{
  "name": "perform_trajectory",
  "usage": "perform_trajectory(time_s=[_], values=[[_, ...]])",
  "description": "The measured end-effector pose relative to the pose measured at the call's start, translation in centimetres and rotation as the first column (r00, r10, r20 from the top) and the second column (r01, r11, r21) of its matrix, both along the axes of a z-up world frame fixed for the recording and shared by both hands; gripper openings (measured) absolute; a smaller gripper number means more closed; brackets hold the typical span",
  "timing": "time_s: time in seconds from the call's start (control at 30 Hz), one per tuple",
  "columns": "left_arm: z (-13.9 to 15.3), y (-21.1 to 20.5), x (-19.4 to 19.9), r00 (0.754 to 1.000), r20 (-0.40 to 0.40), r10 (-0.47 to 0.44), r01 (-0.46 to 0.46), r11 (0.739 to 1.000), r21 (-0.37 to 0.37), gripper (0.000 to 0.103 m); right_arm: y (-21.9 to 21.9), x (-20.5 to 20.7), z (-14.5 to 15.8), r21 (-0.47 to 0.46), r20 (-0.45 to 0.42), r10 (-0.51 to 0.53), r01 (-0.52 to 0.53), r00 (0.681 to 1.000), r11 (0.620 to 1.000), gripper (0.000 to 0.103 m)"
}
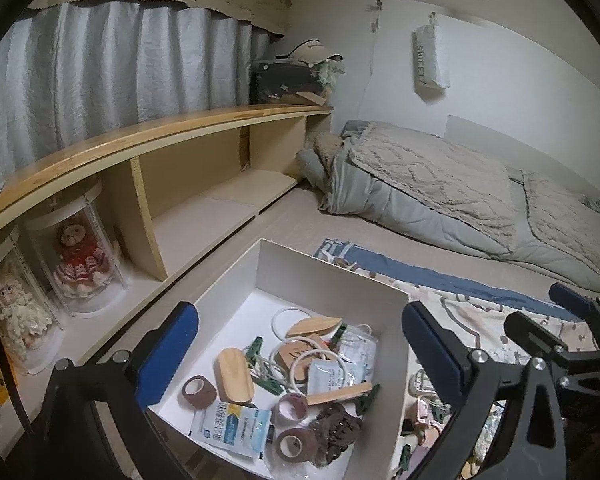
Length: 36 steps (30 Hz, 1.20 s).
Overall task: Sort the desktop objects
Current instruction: 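Raise both open tools out of the box and move back over the pile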
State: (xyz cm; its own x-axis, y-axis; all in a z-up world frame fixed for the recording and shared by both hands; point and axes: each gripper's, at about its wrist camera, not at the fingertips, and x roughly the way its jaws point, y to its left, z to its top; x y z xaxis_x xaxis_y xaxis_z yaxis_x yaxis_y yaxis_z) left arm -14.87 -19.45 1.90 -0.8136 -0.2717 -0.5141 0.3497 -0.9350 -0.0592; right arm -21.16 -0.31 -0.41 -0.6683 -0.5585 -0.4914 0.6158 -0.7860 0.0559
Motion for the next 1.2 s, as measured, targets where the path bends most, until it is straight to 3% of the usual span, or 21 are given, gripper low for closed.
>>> perform_trajectory(time_s=[0.43,0.93,1.2], values=[[0.5,3.9,-0.6,0.994,-0.002,-0.106,0.106,0.994,0.001,0.103,5.6,1.6,2.4,0.017,-0.057,-0.131,0.132,0.990,0.991,0.103],[0.5,8.1,-1.2,0.978,-0.019,-0.209,0.209,0.978,0.009,0.103,14.2,2.4,1.9,-0.025,-0.043,-0.308,0.308,0.950,0.951,0.103],[-0.2,9.8,-2.1,0.965,0.012,-0.261,0.261,0.965,-0.016,0.103,17.6,3.0,0.9,0.012,-0.049,-0.368,0.369,0.928,0.929,0.103]])
